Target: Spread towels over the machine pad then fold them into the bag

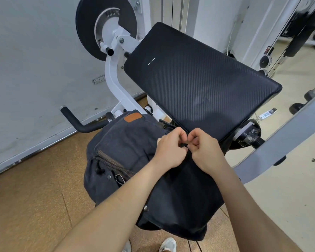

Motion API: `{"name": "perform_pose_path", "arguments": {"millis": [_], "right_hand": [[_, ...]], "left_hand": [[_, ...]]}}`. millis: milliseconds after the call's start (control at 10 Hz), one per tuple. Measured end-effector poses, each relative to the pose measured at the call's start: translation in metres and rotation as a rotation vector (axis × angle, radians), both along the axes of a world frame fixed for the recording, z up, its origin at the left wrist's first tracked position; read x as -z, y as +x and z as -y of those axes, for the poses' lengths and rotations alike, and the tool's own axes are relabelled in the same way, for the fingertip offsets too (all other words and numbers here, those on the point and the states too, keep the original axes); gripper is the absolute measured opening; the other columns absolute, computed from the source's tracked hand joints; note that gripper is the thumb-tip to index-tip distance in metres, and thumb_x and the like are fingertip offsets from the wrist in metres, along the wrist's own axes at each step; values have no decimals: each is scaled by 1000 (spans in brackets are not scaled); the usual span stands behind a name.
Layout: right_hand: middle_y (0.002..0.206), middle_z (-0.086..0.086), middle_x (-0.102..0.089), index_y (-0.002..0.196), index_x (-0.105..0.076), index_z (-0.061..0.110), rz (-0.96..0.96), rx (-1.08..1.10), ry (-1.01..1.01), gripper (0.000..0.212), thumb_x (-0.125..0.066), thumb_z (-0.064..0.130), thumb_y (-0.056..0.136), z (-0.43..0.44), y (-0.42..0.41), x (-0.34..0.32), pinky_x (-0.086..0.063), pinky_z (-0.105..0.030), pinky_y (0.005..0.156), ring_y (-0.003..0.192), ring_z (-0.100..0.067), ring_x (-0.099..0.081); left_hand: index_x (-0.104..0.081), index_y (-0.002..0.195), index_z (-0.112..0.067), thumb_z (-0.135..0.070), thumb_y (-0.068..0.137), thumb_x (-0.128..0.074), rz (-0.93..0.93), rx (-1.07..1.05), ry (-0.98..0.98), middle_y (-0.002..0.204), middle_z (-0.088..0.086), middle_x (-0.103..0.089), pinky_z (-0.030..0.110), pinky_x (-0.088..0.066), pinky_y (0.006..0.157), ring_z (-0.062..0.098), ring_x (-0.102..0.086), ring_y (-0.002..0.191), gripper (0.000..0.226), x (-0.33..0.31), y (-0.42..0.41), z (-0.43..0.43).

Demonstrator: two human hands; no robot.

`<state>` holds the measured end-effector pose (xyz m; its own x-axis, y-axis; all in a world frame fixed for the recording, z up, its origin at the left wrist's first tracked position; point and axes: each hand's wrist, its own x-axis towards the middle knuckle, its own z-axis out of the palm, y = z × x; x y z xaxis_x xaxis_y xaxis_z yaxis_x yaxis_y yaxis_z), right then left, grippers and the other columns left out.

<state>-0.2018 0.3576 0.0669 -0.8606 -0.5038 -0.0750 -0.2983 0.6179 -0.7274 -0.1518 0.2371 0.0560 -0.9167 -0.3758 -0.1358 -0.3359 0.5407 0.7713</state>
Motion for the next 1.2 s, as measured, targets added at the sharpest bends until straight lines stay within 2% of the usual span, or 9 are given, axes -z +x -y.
{"name": "perform_pose_path", "arguments": {"millis": [200, 300, 400, 500, 600, 800, 1000, 1100, 1200], "right_hand": [[127, -3, -57, 139, -41, 29, -35, -134, 360, 51, -45, 51, 94, -16, 6, 2, -47, -42, 91, 119, -26, -53], [131, 6, -57, 140, -42, 28, 132, -178, 439, 61, -53, 60, 88, -23, 5, 1, -48, -41, 93, 121, -22, -55], [120, 7, -66, 127, -58, 28, 139, -102, 334, 47, -64, 46, 85, -19, 3, 7, -49, -41, 92, 114, -21, -60], [107, 7, -70, 115, -65, 26, 145, -27, 197, 31, -69, 31, 84, -13, 7, 11, -50, -39, 91, 105, -21, -62], [96, 9, -70, 104, -68, 24, 118, 25, 28, 20, -71, 24, 84, -11, 11, 12, -49, -35, 87, 97, -16, -63], [88, 14, -70, 98, -70, 22, 28, 186, -345, 13, -71, 23, 85, 1, 21, -17, -48, -23, 77, 85, -2, -63], [118, 0, -64, 131, -51, 23, -144, 182, 187, 44, -52, 46, 94, 13, 40, 10, -46, -40, 88, 109, -26, -59], [133, 0, -55, 142, -38, 25, -208, 209, 376, 55, -43, 53, 95, 5, 62, 21, -45, -44, 92, 118, -25, -53], [133, 3, -55, 141, -43, 25, -256, 275, 183, 52, -50, 46, 94, -11, 72, 7, -45, -42, 96, 121, -21, -51]], "left_hand": [[-62, 103, -32, -34, 79, -74, -53, 51, -88, 95, -15, -67, 25, -45, 84, 6, -57, 93, 28, -5, 23, 26], [-65, 107, -32, -47, 80, -64, -145, -236, -590, 119, -8, -63, 43, -44, 93, 24, -51, 115, 31, -8, 59, 67], [-52, 130, -25, -56, 80, -66, 169, -572, -544, 138, 6, -50, 52, -39, 98, 34, -42, 127, 60, 4, 103, 123], [-52, 130, -14, -52, 84, -67, 352, -627, -37, 129, 10, -60, 43, -44, 97, 34, -54, 119, 62, 20, 118, 148], [-58, 109, -17, -24, 89, -66, 115, -716, -81, 103, 5, -64, 36, -43, 87, 33, -59, 106, 22, 15, 102, 143], [-59, 101, -20, -7, 86, -63, -418, -532, -270, 102, 3, -64, 34, -44, 89, 25, -58, 100, 20, -58, 57, 172], [-52, 134, -32, -14, 84, -57, 216, -279, -578, 137, 7, -52, 47, -40, 103, 33, -45, 127, 54, 0, 62, 187], [-43, 145, -22, -7, 85, -50, 263, -159, -368, 147, 7, -47, 36, -38, 108, 28, -45, 133, 62, 25, 89, 179], [-60, 125, -33, -10, 88, -57, -78, -357, -230, 130, -3, -62, 36, -45, 103, 17, -56, 121, 43, 1, 111, 178]]}}
